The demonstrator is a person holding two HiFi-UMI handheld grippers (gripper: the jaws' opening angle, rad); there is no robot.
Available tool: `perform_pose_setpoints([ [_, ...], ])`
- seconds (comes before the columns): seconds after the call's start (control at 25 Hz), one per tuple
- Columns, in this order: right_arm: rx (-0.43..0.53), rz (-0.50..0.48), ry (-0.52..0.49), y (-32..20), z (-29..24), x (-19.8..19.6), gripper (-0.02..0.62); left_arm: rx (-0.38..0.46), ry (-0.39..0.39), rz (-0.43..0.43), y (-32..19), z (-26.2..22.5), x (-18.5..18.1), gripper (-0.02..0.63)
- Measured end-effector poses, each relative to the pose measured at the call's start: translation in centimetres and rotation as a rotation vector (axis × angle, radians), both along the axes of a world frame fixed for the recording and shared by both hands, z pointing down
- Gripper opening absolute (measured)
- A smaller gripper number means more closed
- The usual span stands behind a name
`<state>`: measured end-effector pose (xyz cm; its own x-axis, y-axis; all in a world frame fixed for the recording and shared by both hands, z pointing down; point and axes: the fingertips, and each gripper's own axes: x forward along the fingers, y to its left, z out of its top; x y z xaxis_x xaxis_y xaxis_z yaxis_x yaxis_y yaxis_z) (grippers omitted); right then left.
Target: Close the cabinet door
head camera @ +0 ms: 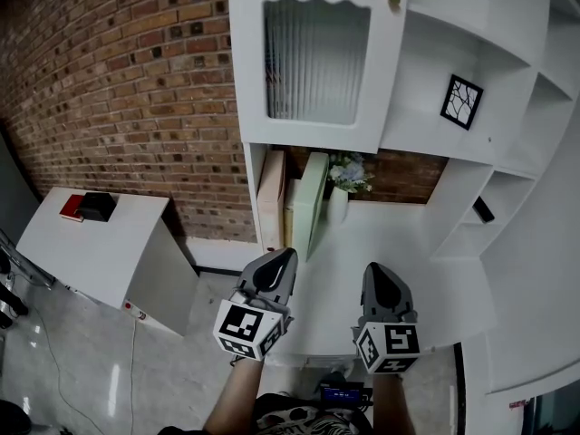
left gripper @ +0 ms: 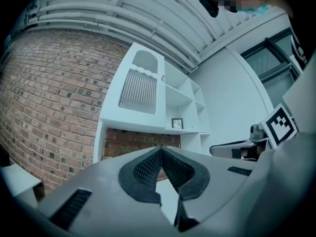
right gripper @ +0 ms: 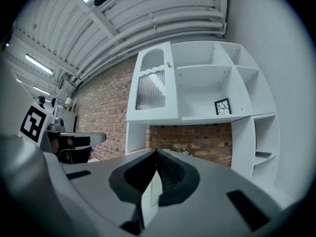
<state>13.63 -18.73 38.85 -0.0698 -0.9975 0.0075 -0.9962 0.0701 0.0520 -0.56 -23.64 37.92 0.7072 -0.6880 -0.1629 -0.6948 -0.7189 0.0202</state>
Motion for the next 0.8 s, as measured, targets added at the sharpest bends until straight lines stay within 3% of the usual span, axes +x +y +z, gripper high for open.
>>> perform_pose_setpoints([
  [0.16, 0.000, -0.006, 0.006, 0.0, -0.2, 0.1, 0.002, -0.008, 0.035, -0.004, -0.2, -0.4, -0.2, 0.014],
  [0.8, -0.011, -0.009, 0.012, 0.3, 0.2, 1.2, 0.000, -0.019, 0.031, 0.015, -0.3, 0.0, 1.1, 0.014],
])
